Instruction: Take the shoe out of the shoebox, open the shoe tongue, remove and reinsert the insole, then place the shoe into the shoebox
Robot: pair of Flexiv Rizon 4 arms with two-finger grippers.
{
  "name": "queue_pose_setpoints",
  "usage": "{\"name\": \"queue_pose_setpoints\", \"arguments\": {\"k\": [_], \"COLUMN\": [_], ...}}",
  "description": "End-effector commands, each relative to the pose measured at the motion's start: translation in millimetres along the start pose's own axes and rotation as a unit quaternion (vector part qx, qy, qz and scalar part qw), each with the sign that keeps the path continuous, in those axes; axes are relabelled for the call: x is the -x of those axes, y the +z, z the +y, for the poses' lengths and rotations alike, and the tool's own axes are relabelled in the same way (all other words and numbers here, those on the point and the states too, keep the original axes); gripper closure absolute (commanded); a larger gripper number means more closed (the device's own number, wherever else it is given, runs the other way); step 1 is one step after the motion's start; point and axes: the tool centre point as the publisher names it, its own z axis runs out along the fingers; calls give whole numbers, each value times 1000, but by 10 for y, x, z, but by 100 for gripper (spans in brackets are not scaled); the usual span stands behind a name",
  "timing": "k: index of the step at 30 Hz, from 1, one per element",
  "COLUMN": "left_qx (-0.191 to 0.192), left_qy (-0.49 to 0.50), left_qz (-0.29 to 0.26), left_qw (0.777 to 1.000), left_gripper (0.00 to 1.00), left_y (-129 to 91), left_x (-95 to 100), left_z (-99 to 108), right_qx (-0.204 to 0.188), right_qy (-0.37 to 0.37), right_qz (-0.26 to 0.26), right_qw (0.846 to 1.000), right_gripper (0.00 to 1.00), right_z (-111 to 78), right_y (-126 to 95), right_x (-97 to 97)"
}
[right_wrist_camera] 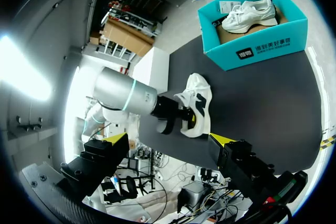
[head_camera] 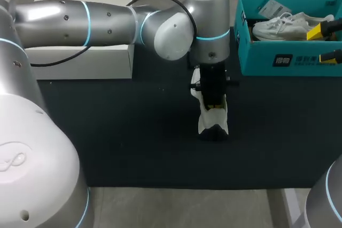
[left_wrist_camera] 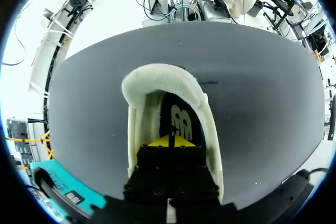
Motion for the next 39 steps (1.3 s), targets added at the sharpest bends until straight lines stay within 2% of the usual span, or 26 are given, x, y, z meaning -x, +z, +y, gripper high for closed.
{"name": "queue_pose_setpoints", "arguments": {"k": [1, 12, 14, 17, 39], "left_qx": [-3, -19, -31, -60, -60], "left_qy": [-2, -27, -31, -32, -32], "left_qz": [4, 14, 3, -33, -33], "left_qw": [1000, 999, 999, 997, 997], "left_gripper": [100, 100, 100, 100, 100], "left_y": [170, 370, 261, -51, -51], "left_x": [35, -1, -10, -47, -47], "left_z": [54, 81, 26, -67, -67], "right_qx": [0, 0, 0, 0, 0], "right_qy": [1, 1, 1, 1, 1], "right_qz": [-2, -2, -2, -2, -2], "right_qw": [1000, 1000, 1000, 1000, 1000], "right_gripper": [0, 0, 0, 0, 0], "right_z": [-2, -2, -2, -2, -2], "right_y": [3, 3, 3, 3, 3], "right_x": [0, 0, 0, 0, 0]}}
